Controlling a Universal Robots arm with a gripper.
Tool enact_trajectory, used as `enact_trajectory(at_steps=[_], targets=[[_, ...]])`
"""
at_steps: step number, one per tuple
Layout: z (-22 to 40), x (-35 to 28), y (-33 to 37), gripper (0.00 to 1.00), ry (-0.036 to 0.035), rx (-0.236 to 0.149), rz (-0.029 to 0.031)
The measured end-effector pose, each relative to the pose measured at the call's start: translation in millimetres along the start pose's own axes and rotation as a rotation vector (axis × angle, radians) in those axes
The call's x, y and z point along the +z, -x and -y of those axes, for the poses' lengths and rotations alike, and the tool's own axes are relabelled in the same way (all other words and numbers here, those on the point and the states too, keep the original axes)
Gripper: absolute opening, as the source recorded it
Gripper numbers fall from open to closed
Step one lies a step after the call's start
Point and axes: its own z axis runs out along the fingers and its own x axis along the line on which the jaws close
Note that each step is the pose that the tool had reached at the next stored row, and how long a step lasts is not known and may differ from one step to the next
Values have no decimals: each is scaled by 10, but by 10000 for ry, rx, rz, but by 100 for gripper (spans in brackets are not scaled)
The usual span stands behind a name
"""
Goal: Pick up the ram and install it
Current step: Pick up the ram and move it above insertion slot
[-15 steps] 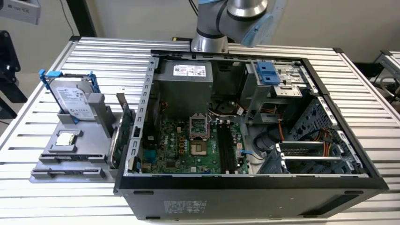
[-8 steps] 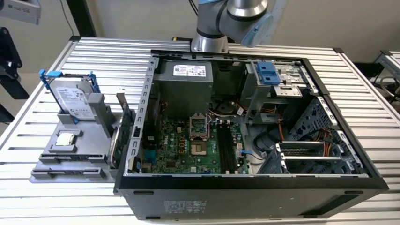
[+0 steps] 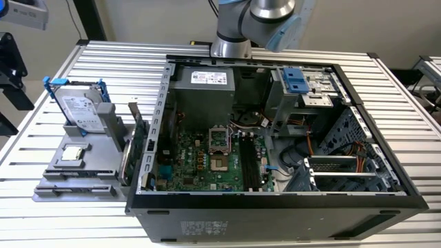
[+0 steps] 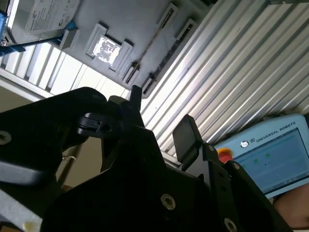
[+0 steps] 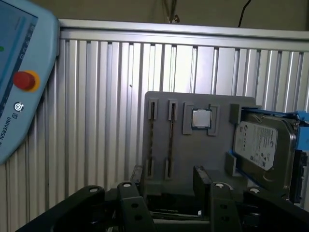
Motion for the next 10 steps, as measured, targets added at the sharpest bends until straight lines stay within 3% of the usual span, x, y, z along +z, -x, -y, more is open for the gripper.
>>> enact_trajectory(at_steps=[2, 4, 5, 8, 9, 10], targets=[[-2, 34, 11, 100, -8, 2, -25], [-4, 55, 11, 100, -53, 1, -10], [-5, 61, 10, 100, -65, 0, 40], [-9, 76, 11, 100, -110, 5, 335], [-10, 83, 10, 100, -113, 6, 409], [-11, 92, 10, 100, -108, 7, 425]])
